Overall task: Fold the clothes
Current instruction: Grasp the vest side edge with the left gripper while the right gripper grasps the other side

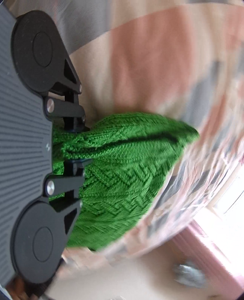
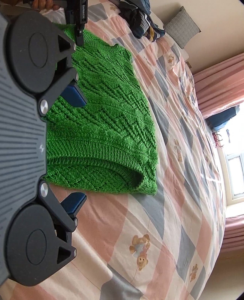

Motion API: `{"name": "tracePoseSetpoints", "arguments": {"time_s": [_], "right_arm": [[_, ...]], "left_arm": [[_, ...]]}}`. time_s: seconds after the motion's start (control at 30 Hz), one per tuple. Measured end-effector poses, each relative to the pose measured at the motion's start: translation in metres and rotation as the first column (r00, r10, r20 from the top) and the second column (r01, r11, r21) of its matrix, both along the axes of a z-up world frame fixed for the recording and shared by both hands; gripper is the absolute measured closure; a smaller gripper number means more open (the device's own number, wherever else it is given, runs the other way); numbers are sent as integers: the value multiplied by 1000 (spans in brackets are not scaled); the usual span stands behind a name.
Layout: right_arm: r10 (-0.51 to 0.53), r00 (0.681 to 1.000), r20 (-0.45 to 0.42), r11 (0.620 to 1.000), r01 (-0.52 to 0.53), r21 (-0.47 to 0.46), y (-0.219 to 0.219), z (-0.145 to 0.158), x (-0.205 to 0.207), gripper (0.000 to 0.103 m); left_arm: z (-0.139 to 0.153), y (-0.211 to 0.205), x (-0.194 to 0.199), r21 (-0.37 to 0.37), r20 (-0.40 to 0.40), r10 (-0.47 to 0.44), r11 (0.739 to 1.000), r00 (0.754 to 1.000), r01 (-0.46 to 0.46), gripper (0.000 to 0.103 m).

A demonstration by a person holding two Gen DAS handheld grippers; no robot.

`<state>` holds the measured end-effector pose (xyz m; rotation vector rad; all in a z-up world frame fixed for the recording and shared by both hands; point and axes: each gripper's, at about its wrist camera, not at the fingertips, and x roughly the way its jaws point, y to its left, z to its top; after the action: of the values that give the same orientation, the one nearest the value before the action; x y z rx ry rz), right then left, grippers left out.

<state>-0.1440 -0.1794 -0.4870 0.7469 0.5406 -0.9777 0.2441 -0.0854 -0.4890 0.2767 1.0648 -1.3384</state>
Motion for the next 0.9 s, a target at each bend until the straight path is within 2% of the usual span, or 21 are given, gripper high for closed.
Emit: {"name": "tracePoseSetpoints", "arguments": {"time_s": [0.07,0.13,0.2,0.3,0.4,0.47,0.53,0.6,0.67,0.73,0.8,0.9], "right_arm": [[-15,1000,5,1000,15,-6,0,1,-7,4],[-30,999,11,999,30,-13,1,3,-13,4],[-51,998,28,998,51,-28,0,7,-22,7],[-73,992,99,996,78,-46,-5,16,-38,21],[-64,972,226,996,74,-39,-22,23,-51,37],[-54,945,324,998,57,1,-41,22,-58,55],[-58,906,419,997,32,67,-62,14,-60,59],[-55,866,497,991,-15,136,-85,3,-57,59],[-80,830,553,981,-33,191,-105,-8,-52,46],[-97,805,586,974,-44,222,-122,-15,-48,43],[-98,795,599,970,-58,236,-134,-19,-42,43],[-102,824,557,962,-62,267,-147,-27,-31,43]], "left_arm": [[25,-5,-30,-27,159,-75,996,984,80,85],[50,-11,-67,-65,283,-158,981,946,183,85],[64,-16,-104,-90,365,-239,953,900,289,85],[73,-19,-158,-95,450,-357,892,818,442,85],[56,-25,-208,-39,481,-467,834,742,550,85],[39,-25,-230,4,471,-521,808,712,589,85],[24,-24,-240,38,447,-550,799,705,600,84],[17,-23,-242,50,438,-547,807,713,589,84],[18,-22,-240,46,434,-541,812,720,582,84],[19,-25,-237,39,412,-538,817,735,576,83],[19,-24,-234,35,406,-536,818,740,574,82],[19,-24,-232,31,399,-533,821,746,570,81]]}}
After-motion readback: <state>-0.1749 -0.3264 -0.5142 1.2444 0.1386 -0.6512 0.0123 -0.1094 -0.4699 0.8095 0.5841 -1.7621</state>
